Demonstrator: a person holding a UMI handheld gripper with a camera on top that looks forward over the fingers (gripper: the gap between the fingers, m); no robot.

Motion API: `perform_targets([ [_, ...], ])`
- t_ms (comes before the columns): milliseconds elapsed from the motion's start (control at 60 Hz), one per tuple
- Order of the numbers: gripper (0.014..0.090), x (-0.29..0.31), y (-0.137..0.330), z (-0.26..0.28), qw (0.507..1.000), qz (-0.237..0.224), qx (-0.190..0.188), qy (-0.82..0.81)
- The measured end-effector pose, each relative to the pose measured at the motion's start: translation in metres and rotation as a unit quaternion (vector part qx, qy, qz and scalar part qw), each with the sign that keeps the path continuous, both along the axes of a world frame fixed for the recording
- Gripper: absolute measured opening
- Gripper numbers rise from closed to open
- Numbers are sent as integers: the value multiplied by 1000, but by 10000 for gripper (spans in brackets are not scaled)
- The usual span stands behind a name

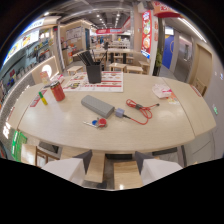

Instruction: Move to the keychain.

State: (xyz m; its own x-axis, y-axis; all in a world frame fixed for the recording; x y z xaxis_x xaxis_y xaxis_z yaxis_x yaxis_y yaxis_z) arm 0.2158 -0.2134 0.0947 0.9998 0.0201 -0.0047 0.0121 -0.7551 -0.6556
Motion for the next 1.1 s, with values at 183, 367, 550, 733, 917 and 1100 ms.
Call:
perform_targets([
  [183, 845, -42, 24, -21, 1000, 21, 6, 15],
  [367, 848, -49, 67, -33, 1000, 13, 28, 2],
  [550, 843, -54, 109, -50, 999, 4, 36, 0],
  [733, 842, -60, 136, -71, 1000, -7, 28, 9],
  [917, 844, -62, 146, -81, 1000, -12, 19, 15],
  [1100, 847, -62, 147, -83, 1000, -16, 14, 20],
])
